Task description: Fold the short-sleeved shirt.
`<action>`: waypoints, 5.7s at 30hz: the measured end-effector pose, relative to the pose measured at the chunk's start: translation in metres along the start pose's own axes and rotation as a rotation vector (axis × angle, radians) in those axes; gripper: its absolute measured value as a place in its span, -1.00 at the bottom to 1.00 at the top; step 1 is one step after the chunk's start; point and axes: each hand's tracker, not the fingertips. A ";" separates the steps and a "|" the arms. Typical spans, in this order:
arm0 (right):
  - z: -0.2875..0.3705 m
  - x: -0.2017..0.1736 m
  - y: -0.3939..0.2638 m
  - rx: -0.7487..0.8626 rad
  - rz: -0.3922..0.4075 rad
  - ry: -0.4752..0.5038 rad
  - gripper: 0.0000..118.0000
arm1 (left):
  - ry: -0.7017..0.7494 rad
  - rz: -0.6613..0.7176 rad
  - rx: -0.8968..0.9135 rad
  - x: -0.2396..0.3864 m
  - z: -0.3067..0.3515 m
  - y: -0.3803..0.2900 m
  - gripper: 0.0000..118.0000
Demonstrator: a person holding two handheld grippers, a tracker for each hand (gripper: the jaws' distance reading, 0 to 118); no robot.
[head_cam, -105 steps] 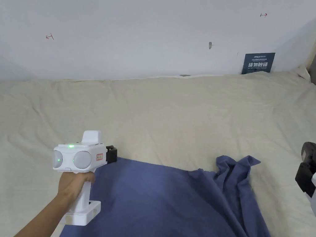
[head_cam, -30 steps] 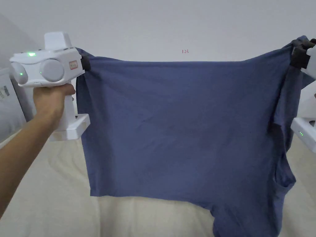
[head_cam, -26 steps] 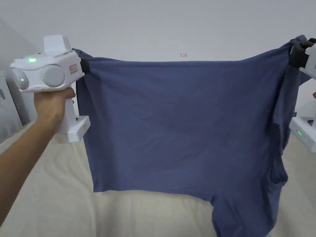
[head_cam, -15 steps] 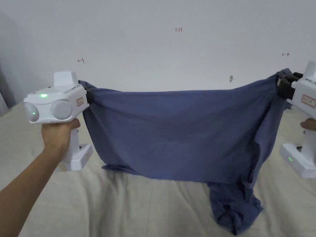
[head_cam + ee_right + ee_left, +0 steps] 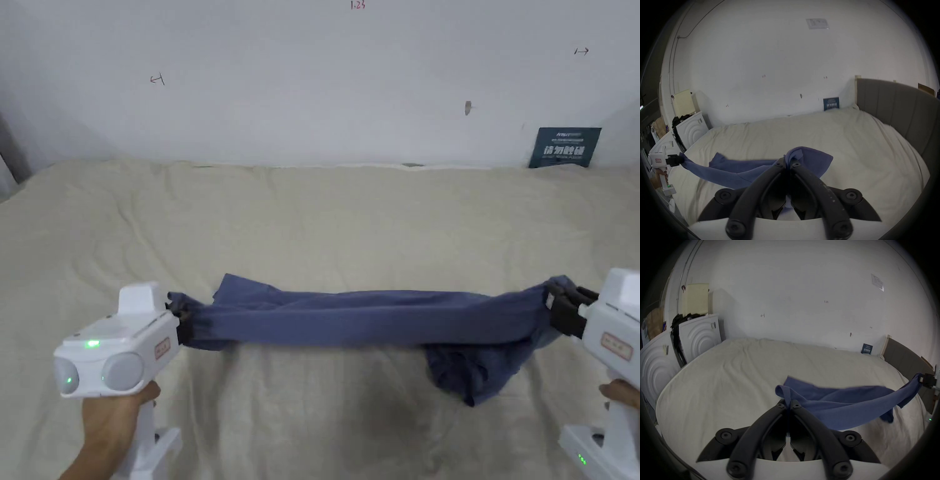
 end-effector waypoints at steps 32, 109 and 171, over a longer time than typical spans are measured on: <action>0.151 0.016 -0.225 -0.427 -0.088 -0.149 -0.86 | 0.105 0.002 -0.369 -0.017 0.137 -0.200 -0.69; 0.172 -0.028 -0.185 -0.270 -0.018 -0.197 -0.92 | 0.031 0.055 -0.202 -0.024 0.173 -0.173 -0.94; 0.198 -0.071 -0.087 0.165 0.184 -0.234 -0.97 | -0.021 -0.044 0.137 0.046 0.195 -0.102 -1.00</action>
